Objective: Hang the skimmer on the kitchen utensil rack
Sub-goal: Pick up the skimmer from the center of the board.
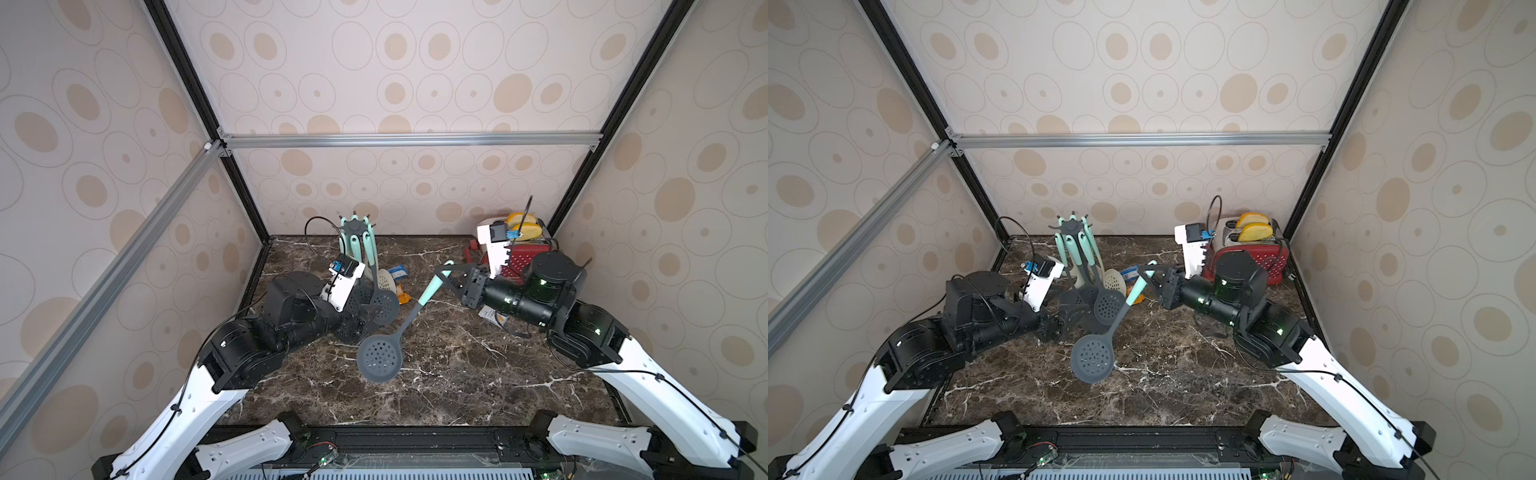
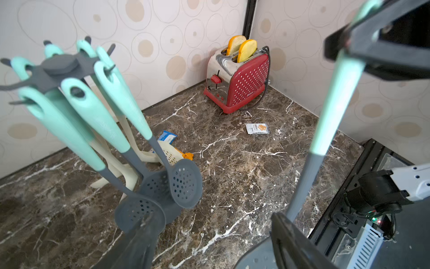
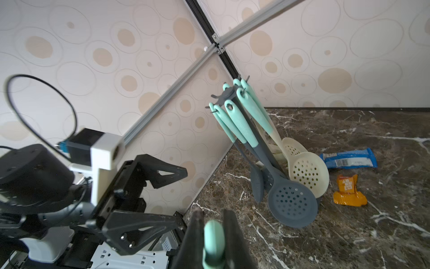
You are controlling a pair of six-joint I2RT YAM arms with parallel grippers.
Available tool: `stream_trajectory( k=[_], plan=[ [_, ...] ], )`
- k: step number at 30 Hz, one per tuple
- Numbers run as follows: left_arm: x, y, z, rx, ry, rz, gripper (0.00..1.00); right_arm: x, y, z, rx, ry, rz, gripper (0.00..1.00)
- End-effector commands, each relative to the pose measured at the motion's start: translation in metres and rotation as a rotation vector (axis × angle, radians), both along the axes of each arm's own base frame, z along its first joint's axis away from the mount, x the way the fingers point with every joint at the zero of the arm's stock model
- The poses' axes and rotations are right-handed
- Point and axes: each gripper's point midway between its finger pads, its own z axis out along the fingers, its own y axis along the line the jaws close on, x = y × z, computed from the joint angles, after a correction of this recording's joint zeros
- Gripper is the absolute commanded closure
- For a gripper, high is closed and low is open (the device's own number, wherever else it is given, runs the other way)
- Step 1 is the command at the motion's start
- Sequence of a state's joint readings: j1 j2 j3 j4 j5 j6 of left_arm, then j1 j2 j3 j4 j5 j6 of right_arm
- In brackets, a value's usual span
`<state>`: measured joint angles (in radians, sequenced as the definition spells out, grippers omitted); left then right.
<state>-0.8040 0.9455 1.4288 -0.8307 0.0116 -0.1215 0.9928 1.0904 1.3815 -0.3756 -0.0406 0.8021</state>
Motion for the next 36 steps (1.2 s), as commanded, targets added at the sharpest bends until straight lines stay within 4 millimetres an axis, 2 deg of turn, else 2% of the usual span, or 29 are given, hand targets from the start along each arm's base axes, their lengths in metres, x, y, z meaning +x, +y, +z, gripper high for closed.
stream_trajectory(
  k=[1,8,14,20,24,32,36],
  plan=[
    [-0.006,-0.012,0.022,-0.017,-0.092,-0.093,0.21,0.017,-0.01,-0.015,-0.031,0.069,-0.17,1.0],
    [-0.012,-0.035,0.001,-0.037,-0.02,-0.187,0.17,0.03,-0.001,-0.026,0.047,0.225,-0.27,1.0],
    [-0.01,-0.054,-0.013,-0.012,0.009,-0.246,0.17,0.03,0.012,-0.027,0.082,0.292,-0.251,1.0],
    [-0.004,-0.067,-0.026,0.038,0.03,-0.289,0.27,0.02,0.024,-0.024,0.095,0.307,-0.213,1.0],
    [0.004,-0.069,-0.033,0.082,0.025,-0.273,0.36,0.014,0.033,-0.024,0.101,0.319,-0.185,1.0],
    [0.014,-0.067,-0.036,0.125,0.004,-0.24,0.54,0.006,0.042,-0.025,0.101,0.331,-0.157,1.0],
    [0.017,-0.067,-0.035,0.128,0.002,-0.232,0.66,0.003,0.045,-0.026,0.098,0.336,-0.148,1.0]
  ],
)
